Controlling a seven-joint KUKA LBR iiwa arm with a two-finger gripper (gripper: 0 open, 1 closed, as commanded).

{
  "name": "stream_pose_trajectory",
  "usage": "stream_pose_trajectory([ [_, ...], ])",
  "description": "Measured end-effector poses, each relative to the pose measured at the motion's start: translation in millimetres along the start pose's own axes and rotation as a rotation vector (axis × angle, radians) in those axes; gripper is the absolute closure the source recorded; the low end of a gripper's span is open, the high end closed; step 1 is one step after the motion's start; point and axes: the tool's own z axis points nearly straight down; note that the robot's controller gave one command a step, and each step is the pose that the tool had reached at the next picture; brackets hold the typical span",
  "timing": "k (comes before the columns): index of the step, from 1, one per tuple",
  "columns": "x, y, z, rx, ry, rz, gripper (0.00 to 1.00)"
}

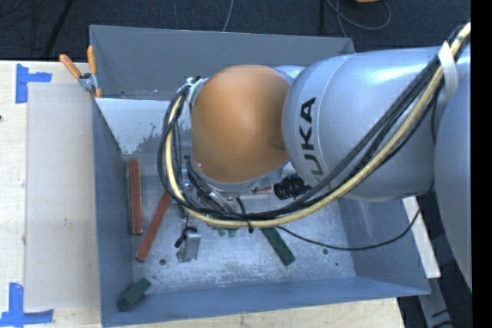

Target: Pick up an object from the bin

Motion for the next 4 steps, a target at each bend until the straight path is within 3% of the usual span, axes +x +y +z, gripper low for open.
stream_pose_trajectory([
  [1,-64.6,18,146,0.0,-0.01,-0.48,0.0],
  [2,-62.0,8,113,0.001,-0.012,-0.821,0.0],
  [3,-72.9,29,114,0.001,-0.011,-1.184,0.0],
  [4,-73.4,25,144,0.002,-0.011,-1.317,0.0],
])
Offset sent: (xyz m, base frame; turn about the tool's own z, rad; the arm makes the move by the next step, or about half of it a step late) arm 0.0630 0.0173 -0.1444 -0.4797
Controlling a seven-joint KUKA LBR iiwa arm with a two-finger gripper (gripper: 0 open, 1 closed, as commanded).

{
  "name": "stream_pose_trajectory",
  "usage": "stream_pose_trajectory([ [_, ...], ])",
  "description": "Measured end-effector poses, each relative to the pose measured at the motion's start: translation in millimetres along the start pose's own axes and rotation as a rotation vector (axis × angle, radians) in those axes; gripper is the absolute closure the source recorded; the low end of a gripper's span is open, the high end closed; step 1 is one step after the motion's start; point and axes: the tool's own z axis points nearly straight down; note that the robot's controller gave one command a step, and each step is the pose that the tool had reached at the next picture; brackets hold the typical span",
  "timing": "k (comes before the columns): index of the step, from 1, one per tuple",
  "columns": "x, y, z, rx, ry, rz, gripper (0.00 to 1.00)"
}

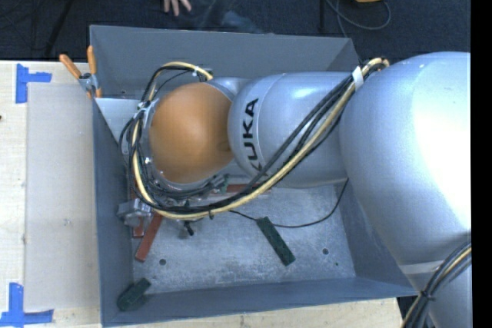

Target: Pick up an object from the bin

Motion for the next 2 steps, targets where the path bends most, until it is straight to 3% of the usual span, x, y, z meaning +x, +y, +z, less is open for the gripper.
stream_pose_trajectory([
  [1,-0.6,0.2,-0.1,-0.001,0.0,0.007,0.0],
  [2,-1.6,-0.5,-1.9,0.001,-0.003,0.009,1.0],
])
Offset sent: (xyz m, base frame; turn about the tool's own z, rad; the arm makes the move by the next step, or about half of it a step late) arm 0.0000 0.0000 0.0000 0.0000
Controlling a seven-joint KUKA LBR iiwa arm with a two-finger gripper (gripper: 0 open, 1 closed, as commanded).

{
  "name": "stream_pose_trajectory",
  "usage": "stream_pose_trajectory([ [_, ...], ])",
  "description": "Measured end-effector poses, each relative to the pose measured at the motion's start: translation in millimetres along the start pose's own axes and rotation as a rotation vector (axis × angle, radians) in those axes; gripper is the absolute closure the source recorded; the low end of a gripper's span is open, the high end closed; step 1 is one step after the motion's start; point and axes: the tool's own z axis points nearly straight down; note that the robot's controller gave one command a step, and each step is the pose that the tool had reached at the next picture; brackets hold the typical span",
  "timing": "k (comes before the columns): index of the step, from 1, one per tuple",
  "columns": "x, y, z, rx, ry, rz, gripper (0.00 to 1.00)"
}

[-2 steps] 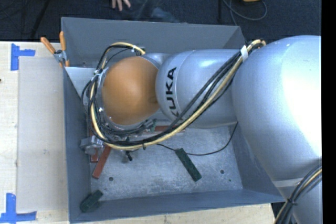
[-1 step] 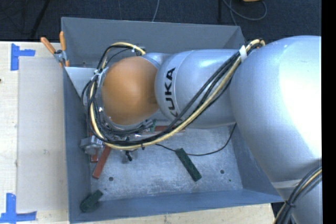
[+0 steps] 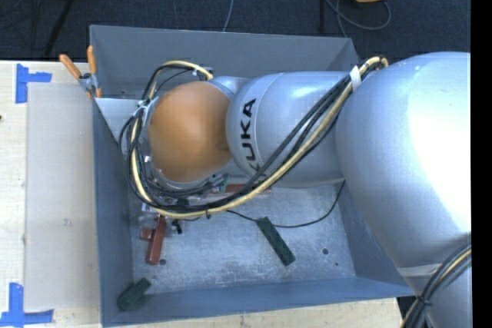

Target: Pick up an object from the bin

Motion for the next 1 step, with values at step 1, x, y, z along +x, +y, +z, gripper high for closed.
stream_pose_trajectory([
  [1,-1.5,-0.3,-42.2,0.003,0.001,0.005,1.0],
])
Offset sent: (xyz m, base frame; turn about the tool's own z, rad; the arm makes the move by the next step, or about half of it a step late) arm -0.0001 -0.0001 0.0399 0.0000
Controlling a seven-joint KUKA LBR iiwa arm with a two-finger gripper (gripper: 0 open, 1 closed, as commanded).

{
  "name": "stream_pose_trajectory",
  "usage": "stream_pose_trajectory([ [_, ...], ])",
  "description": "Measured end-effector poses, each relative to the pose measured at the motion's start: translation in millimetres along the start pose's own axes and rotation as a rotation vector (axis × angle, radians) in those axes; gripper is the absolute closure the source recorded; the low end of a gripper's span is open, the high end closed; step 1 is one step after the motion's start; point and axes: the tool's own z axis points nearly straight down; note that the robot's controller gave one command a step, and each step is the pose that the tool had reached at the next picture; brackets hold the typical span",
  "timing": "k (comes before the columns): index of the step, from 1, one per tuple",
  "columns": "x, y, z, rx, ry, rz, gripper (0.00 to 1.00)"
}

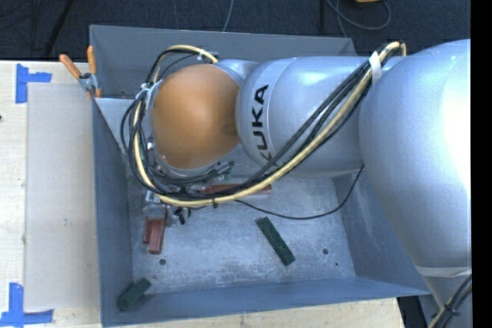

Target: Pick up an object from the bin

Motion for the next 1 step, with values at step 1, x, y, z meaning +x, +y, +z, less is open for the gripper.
stream_pose_trajectory([
  [1,-2.2,-0.8,-76.8,0.003,-0.002,0.006,1.0],
])
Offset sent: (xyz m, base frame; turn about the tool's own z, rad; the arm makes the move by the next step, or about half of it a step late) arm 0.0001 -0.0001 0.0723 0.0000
